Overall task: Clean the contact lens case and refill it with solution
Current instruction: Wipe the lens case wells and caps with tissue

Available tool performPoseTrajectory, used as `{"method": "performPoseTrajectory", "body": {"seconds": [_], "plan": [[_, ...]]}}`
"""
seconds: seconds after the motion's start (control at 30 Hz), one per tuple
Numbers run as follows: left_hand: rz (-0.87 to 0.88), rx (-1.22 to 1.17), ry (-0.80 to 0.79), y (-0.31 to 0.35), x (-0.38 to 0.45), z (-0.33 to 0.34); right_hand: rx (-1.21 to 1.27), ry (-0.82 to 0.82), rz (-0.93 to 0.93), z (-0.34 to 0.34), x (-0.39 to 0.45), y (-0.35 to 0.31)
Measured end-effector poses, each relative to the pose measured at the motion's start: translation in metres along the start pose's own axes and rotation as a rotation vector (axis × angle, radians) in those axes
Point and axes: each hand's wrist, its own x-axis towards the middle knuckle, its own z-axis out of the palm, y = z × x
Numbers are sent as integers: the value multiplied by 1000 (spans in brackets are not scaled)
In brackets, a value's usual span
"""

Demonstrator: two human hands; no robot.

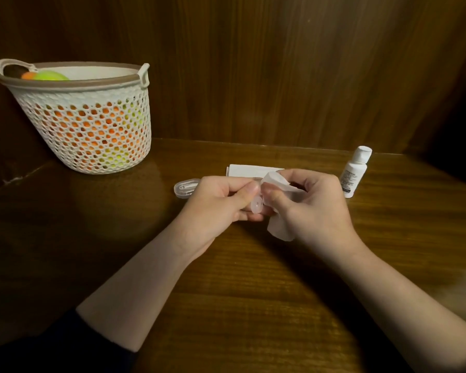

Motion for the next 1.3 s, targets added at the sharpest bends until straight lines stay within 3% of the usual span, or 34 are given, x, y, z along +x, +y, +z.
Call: {"method": "performPoseTrajectory", "body": {"seconds": [0.2,0.4,0.57,0.67,0.73,0.87,1.3], "plan": [[12,13,42,-2,1,-1,-291,-4,-81,3,1,-5],[-6,-11,-8,-4,1,-3,80,-261,29,-9,7,6],[-18,-73,-56,0,3,-1,341,-221,162,-12,7,8],[-42,-114,8,1,3,-4,410,-144,225,-16,9,8],[-61,-162,54,2,4,-5,477,-186,263,-18,9,7],[-79,-197,76,3,3,-5,429,-308,256,-13,4,8],[-69,-247,31,1,5,-5,310,-331,53,-12,4,12]]}}
